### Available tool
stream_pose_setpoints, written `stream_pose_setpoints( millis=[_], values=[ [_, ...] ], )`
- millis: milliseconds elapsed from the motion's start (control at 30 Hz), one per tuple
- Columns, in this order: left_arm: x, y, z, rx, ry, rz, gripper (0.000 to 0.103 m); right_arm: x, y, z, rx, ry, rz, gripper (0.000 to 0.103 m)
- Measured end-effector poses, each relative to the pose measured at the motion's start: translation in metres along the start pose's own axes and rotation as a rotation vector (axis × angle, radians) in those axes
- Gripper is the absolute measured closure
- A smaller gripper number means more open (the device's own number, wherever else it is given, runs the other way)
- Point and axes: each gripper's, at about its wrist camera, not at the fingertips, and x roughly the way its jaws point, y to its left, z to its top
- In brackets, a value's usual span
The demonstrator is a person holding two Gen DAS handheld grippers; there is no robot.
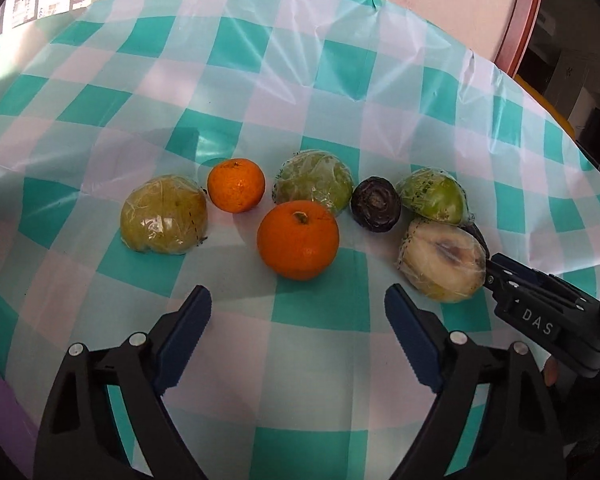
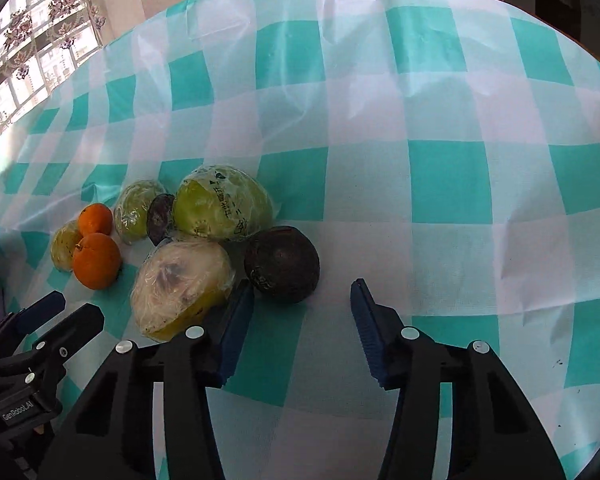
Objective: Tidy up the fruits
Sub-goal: 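Grasp a large orange with the left gripper while the right grasps a dark brown fruit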
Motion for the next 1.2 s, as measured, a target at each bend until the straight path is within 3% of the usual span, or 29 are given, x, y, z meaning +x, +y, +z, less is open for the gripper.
stream_pose_setpoints(
  millis=[200, 300, 333, 400, 433, 700, 1200],
  values=[
    [0.015, -0.001, 0.016, -0.004, 0.009, 0.031, 0.022, 0.007, 0.008, 0.007, -0.034, 0.006, -0.025, 0.055],
    [0.017, -0.002, 0.019, 0.0, 0.007, 0.049, 0.034, 0.008, 0.01, 0.01, -0.03, 0.003, -0.015, 0.061],
    [0.016, -0.001, 0.019, -0.005, 0.004, 0.051, 0.042, 0.008, 0.011, 0.01, -0.031, 0.001, -0.016, 0.066],
    [0.014, 0.004, 0.019, -0.036, -0.014, 0.053, 0.058, 0.008, 0.012, 0.01, -0.028, -0.003, -0.014, 0.067],
    [0.013, 0.006, 0.018, -0.037, -0.007, 0.001, 0.058, 0.008, 0.011, 0.011, -0.012, -0.007, -0.008, 0.067],
    [0.005, 0.012, 0.017, -0.06, -0.039, -0.036, 0.059, 0.005, -0.03, 0.005, 0.236, -0.051, 0.164, 0.068],
    [0.001, 0.021, 0.013, -0.11, -0.048, -0.081, 0.059, 0.001, -0.053, -0.001, 0.377, -0.063, 0.238, 0.068]
  ],
)
